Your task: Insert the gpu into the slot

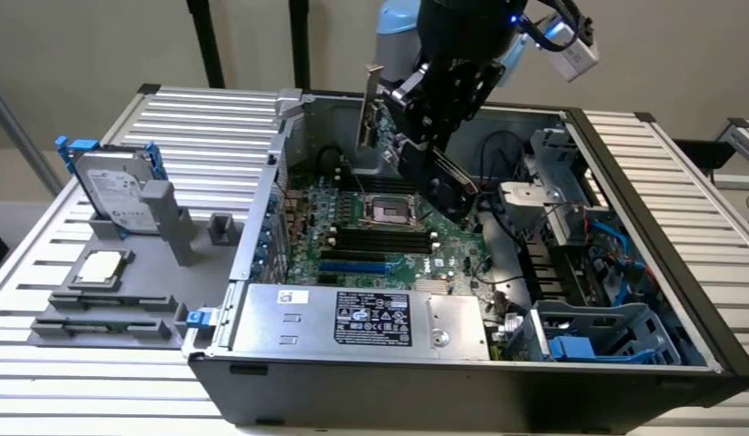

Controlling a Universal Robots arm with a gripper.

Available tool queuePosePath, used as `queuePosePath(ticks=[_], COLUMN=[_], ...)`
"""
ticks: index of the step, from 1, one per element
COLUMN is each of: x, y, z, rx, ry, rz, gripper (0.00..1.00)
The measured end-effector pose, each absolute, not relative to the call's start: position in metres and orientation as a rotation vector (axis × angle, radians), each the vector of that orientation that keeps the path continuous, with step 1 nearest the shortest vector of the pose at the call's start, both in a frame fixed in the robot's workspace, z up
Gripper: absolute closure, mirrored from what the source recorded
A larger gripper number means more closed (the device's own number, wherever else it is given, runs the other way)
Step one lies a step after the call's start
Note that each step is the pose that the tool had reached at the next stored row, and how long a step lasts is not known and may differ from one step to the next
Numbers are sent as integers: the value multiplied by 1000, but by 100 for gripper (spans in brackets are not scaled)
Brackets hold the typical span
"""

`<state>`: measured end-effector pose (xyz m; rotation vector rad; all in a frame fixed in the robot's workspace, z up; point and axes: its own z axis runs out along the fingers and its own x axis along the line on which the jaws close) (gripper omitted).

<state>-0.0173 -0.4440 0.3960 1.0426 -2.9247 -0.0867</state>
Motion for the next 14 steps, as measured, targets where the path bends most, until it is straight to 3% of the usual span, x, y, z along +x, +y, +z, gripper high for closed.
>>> queuePosePath(ticks=[14], x=[-17], y=[-444], z=[387], rx=[1408], ry=[-2772], rz=[-74], gripper=[74])
